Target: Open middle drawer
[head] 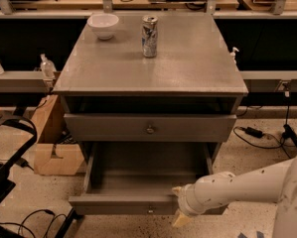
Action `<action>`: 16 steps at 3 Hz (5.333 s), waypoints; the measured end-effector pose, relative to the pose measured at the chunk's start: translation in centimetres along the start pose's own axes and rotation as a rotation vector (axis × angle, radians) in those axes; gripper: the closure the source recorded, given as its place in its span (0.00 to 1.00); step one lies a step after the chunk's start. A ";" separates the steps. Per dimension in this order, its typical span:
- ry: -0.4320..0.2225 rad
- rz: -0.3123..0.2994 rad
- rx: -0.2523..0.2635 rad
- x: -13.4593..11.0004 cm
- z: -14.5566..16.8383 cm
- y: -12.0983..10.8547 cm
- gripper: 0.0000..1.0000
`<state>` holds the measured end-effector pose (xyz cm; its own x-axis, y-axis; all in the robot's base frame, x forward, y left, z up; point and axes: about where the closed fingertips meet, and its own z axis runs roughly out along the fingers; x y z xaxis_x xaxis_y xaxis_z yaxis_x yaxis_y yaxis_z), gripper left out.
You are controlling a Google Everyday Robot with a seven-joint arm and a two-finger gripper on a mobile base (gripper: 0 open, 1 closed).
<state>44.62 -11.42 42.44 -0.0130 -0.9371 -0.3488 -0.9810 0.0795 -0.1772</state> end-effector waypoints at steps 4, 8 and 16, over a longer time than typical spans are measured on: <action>0.001 0.002 -0.007 0.0 0.2 0.3 0.40; 0.039 0.047 -0.056 0.9 0.2 2.8 1.00; 0.039 0.047 -0.057 0.7 -0.4 2.4 1.00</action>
Offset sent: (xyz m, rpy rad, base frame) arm -0.0002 0.0003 -0.0003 0.0001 0.0007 0.0006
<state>42.14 -12.01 42.09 -0.0655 -0.9454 -0.3192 -0.9885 0.1052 -0.1087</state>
